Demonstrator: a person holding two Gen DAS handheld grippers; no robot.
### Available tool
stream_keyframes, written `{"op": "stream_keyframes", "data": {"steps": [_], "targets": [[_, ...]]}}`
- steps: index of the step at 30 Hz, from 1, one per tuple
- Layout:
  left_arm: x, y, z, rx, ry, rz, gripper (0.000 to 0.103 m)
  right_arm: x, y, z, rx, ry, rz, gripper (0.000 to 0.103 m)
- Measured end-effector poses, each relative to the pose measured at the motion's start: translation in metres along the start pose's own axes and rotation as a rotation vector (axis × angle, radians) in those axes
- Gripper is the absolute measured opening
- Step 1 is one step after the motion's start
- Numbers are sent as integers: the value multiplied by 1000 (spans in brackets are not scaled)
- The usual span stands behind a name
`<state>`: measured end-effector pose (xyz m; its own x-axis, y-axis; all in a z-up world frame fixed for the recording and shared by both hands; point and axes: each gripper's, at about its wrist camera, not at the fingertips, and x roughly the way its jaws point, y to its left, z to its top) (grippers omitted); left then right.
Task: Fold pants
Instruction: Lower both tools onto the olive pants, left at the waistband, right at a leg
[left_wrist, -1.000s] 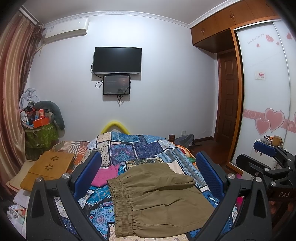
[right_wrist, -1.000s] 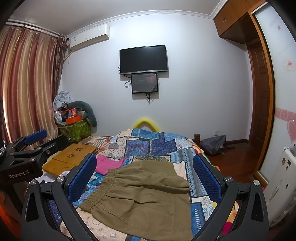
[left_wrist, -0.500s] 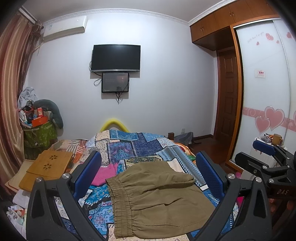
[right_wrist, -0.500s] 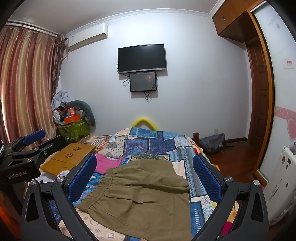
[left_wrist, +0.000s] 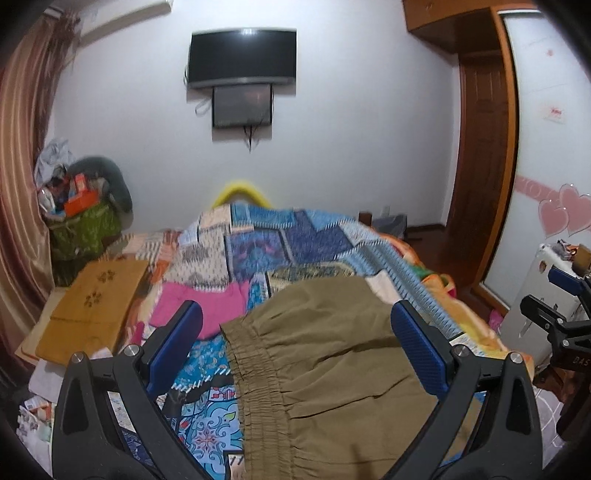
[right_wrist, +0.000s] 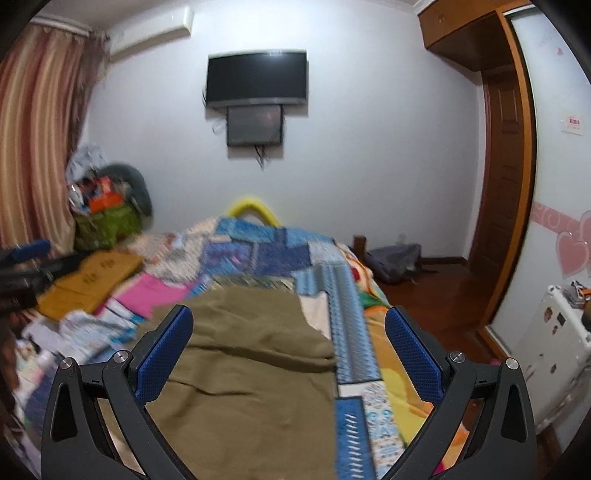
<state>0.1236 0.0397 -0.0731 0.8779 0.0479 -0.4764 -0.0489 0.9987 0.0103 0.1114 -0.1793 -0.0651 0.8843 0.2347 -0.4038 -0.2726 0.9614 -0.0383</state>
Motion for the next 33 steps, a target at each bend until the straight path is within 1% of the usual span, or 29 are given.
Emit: {"op": "stream_keyframes", "data": {"steps": [3, 4, 6, 8, 12, 14, 16, 18, 19, 20, 21, 22, 23, 25, 27, 29, 30, 31, 32, 33], "targets": [[36, 11, -7, 19, 79, 47, 103, 26, -11, -13, -25, 68, -22, 102], [44, 15, -7, 40, 77, 72, 103, 36, -15, -18, -33, 96, -20, 102], [69, 20, -14, 32, 108, 85, 103, 50, -20, -26, -41, 137, -22, 102], [93, 27, -24, 34, 163, 93, 103, 72, -26, -37, -46, 192, -24, 102], [135, 36, -45, 31, 275, 64, 103, 110, -34, -53, -38, 293, -20, 102], [156, 42, -54, 44, 336, 68, 103, 131, -37, -63, -41, 367, -20, 102], [173, 47, -63, 55, 396, 78, 103, 147, -41, -71, -33, 395, 1, 102], [188, 53, -70, 47, 442, 63, 102, 164, -46, -79, -14, 433, 21, 101], [194, 53, -74, 35, 462, 46, 100, 170, -48, -81, -2, 449, 32, 98], [199, 53, -76, 26, 478, 30, 93, 178, -51, -84, 15, 469, 42, 95], [204, 53, -79, 23, 497, 12, 86, 184, -55, -86, 34, 489, 54, 90], [206, 53, -81, 24, 509, 6, 83, 192, -60, -90, 62, 522, 75, 84], [209, 53, -83, 15, 518, -7, 82, 200, -62, -92, 79, 536, 87, 80], [213, 51, -86, -6, 523, -36, 78, 213, -68, -98, 126, 576, 117, 61], [215, 50, -87, -15, 524, -59, 73, 223, -71, -102, 154, 607, 128, 55], [218, 48, -88, -22, 528, -70, 70, 223, -68, -100, 139, 591, 133, 50], [218, 48, -88, -23, 530, -74, 67, 224, -64, -99, 128, 592, 151, 40], [218, 48, -88, -24, 530, -76, 65, 223, -59, -99, 117, 598, 181, 35], [218, 49, -86, -20, 529, -73, 59, 224, -55, -99, 101, 602, 182, 35], [218, 48, -86, -13, 527, -59, 54, 222, -47, -101, 57, 600, 158, 33]]}}
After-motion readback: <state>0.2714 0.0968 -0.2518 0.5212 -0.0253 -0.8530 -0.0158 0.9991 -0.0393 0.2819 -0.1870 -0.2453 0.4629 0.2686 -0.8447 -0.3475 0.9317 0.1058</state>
